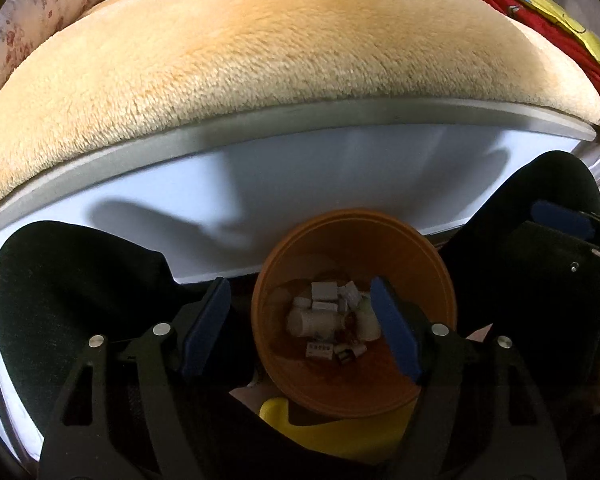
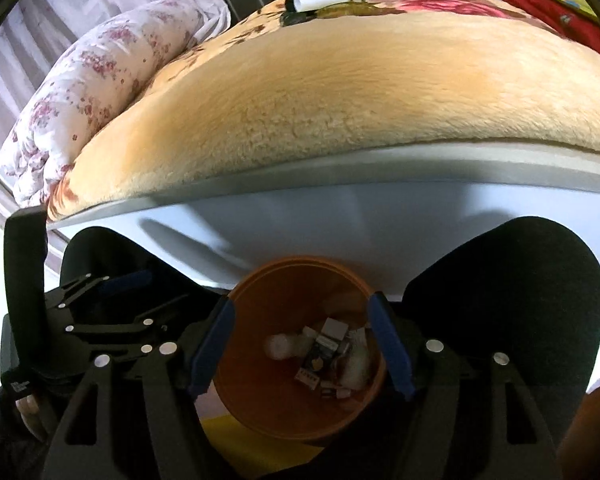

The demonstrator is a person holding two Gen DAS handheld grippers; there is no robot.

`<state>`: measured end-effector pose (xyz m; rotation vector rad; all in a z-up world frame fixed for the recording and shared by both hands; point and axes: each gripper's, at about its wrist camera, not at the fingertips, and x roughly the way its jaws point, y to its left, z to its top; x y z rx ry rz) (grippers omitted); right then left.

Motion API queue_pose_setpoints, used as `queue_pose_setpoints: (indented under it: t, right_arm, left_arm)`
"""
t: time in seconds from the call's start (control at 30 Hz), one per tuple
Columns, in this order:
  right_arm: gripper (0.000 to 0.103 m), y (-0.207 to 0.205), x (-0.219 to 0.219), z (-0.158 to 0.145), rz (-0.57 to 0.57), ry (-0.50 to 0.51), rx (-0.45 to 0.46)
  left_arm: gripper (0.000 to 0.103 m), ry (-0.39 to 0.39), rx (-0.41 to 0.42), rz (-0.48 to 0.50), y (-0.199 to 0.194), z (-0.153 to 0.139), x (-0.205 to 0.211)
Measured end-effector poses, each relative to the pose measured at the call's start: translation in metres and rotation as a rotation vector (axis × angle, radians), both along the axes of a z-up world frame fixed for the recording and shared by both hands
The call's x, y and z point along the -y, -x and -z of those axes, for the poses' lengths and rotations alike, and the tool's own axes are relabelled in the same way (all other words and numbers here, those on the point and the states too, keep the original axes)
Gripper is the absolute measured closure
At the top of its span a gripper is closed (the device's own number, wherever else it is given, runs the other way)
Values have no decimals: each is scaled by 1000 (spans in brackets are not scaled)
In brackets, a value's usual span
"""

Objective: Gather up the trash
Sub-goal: 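Lower both bottles into the orange bin and open both tools, then grasp the yellow hair clip with the right tool while the left tool grasps the white tube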

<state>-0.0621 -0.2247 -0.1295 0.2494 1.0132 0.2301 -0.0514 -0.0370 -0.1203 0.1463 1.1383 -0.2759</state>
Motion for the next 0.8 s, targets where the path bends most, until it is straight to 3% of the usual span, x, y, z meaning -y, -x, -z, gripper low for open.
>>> queue_pose_setpoints:
  t: [0.4,0.63,0.73,0.8]
  right_arm:
    - [33,4,5,-10,7,-8,23]
    - [32,-4,16,-58,-48,-3,89]
    - [30,-26,24,-89,-80,0,146]
    - [29,-54,32,-111,-97,10,184]
  left_arm:
    - [32,27,7,-5,-6,-6,-4]
    - [31,129,154,0,-11,-71,-24]
    - [21,122,257,-1,-22,-100,-25]
    - [21,121,296,-5,-35,-111,-22]
